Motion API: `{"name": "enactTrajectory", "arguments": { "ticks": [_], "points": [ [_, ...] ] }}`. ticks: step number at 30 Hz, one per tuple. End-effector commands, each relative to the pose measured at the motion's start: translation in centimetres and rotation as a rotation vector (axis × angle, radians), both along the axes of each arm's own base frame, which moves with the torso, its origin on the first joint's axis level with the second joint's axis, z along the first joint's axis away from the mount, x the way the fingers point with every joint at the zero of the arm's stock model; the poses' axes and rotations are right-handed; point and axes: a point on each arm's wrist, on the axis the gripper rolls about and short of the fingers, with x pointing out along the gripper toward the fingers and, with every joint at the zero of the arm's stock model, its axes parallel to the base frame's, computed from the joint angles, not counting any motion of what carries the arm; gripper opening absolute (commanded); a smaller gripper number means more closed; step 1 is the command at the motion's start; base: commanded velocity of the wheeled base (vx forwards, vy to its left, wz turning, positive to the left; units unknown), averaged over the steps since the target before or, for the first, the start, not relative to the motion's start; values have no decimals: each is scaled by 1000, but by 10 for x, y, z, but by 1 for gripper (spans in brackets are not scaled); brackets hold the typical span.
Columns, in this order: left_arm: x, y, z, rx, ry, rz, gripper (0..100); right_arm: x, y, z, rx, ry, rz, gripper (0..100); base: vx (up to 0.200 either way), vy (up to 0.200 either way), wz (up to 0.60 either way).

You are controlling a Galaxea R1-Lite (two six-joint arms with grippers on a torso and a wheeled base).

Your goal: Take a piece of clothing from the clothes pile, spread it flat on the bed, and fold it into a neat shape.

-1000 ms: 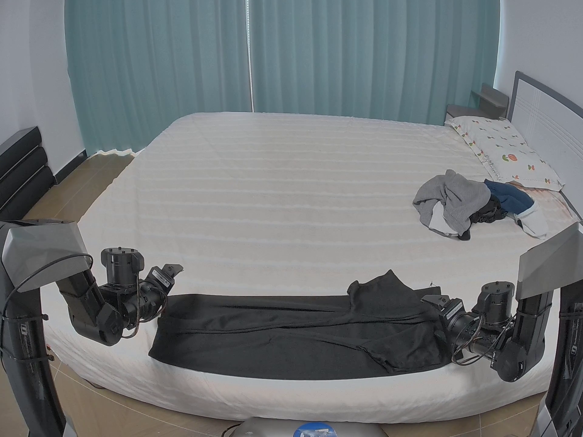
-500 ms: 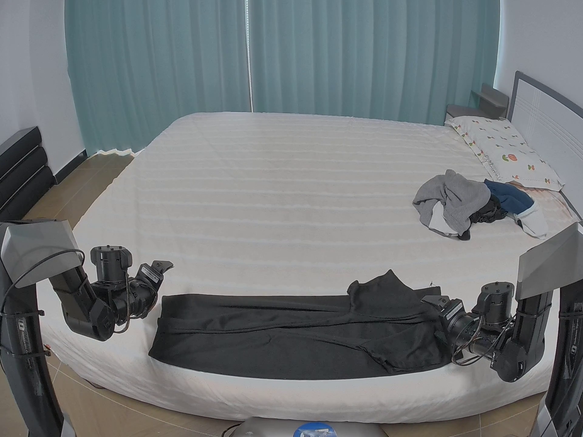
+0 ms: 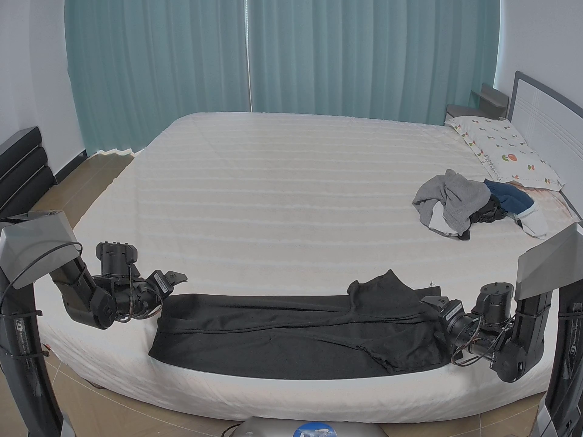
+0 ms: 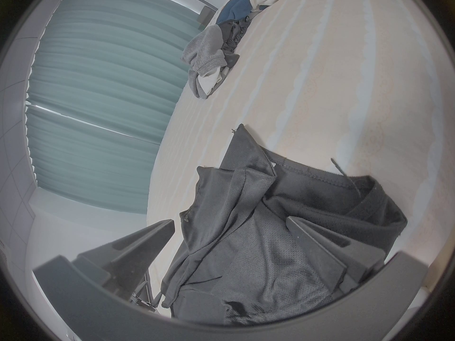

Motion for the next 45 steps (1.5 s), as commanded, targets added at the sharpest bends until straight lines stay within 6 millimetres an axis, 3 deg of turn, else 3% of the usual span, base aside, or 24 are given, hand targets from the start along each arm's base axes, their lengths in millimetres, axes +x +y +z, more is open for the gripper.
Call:
{"name": "enactTrajectory", "arguments": {
  "ticks": [1,7,8,13,26,37,42,45],
  "points": [
    [4,-2,-2,-1,-3,-11,100,1,0,-1,2,-9,0,100,0,0,0],
    [1,-7,-3,-18,9,-47,100,1,0,-2,1,-4,0,100,0,0,0],
    [0,-9,-4,-17,12,-54,0,1,0,-2,1,-4,0,100,0,0,0],
    [2,-9,-12,27,19,-76,0,1,0,-2,1,-4,0,100,0,0,0],
    [30,10,9,-120,-70,92,0,1,0,-2,-1,-6,-1,100,0,0,0],
    [38,29,-1,-125,-68,141,0,1,0,-2,-1,-5,-1,100,0,0,0],
    [39,30,-5,-124,-71,144,0,1,0,-2,-1,-5,-1,100,0,0,0],
    [26,30,-2,-132,-54,134,0,1,0,-2,-1,-5,-1,100,0,0,0]
  ]
}}
